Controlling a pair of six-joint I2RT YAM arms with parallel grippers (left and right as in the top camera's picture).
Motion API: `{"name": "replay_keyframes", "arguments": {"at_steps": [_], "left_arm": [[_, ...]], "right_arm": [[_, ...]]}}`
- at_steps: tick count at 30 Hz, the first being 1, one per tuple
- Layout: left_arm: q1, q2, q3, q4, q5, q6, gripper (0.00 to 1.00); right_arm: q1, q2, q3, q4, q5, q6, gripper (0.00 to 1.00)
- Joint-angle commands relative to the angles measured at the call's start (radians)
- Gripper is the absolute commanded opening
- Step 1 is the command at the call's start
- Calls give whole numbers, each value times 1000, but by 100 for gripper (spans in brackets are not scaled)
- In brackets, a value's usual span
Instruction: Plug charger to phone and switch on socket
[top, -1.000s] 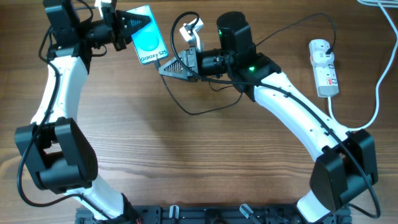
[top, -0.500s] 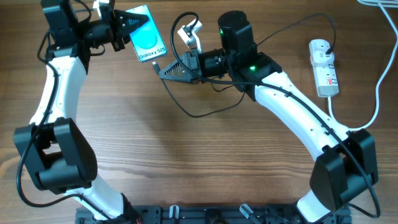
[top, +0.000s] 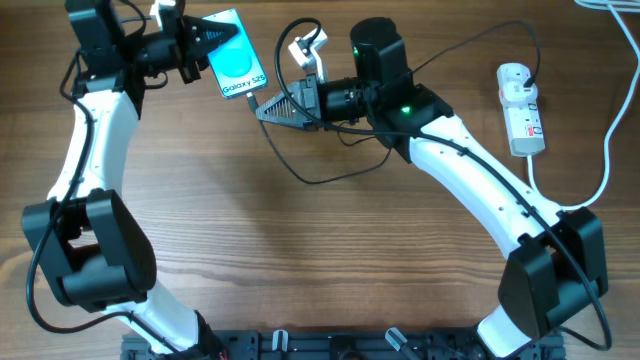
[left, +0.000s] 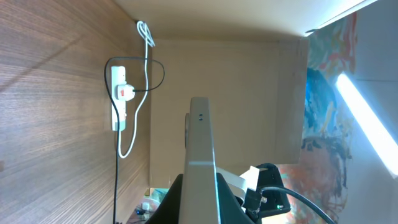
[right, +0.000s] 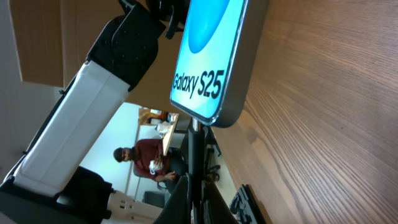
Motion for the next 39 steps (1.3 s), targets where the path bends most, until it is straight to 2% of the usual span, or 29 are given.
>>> {"name": "replay_keyframes", "arguments": {"at_steps": [1,9,13,19,24,39], "left_arm": [[4,-32,10,4,38,-8,4],[1,-32,10,4,46,22,4],[-2,-32,10,5,57,44,4],[-2,-32,10,10,53,44,4],[-2,-32,10,34,27,35,4],[-2,-32,10,34,28,35,4]], "right_arm": [[-8,-1,8,5,34,5,4],[-8,-1,8,13,25,19,4],[-8,-1,8,77,14,66,4],[-7,-1,8,72,-18,71,4],[-6,-1,8,0,-48,28,4],[-3,-1,8,12,-16,39,4]]}}
